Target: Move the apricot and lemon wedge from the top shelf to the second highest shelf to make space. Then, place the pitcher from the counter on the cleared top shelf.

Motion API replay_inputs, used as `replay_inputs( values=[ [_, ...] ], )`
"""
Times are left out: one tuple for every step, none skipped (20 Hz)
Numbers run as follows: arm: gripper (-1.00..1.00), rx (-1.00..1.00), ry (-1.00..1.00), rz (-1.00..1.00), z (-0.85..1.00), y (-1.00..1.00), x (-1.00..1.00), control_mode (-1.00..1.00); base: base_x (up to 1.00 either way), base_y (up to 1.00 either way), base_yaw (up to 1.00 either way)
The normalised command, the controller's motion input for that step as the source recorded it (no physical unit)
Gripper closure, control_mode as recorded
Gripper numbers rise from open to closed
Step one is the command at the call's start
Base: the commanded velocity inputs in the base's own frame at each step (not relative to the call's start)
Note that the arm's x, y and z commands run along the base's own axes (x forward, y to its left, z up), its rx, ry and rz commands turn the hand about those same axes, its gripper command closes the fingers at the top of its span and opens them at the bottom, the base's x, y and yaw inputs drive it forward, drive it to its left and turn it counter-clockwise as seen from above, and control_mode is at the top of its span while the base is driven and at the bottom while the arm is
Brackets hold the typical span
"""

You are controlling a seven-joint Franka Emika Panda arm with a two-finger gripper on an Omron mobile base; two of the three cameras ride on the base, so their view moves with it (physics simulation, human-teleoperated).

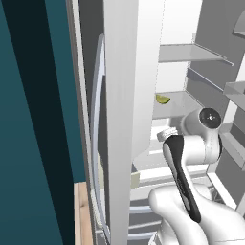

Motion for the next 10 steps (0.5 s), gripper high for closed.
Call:
replay_inputs(
  values=[
    [-1.00,0.00,0.00,0.00,0.00,0.00,0.00,-1.00,0.00,0.00,0.00],
    [-1.00,0.00,0.00,0.00,0.00,0.00,0.00,-1.00,0.00,0.00,0.00],
    [-1.00,0.00,0.00,0.00,0.00,0.00,0.00,-1.00,0.00,0.00,0.00],
    [-1.00,0.00,0.00,0.00,0.00,0.00,0.00,-1.00,0.00,0.00,0.00],
    [-1.00,0.00,0.00,0.00,0.00,0.00,0.00,-1.00,0.00,0.00,0.00],
    [-1.00,0.00,0.00,0.00,0.00,0.00,0.00,-1.00,0.00,0.00,0.00],
    [-1.00,0.00,0.00,0.00,0.00,0.00,0.00,1.00,-0.02,0.00,-0.01],
    [-1.00,0.00,0.00,0.00,0.00,0.00,0.00,1.00,-0.28,0.00,-0.06],
    [-1.00,0.00,0.00,0.00,0.00,0.00,0.00,1.00,-0.43,-0.02,-0.09],
    [-1.00,0.00,0.00,0.00,0.00,0.00,0.00,1.00,-0.66,-0.04,-0.12]
  ],
)
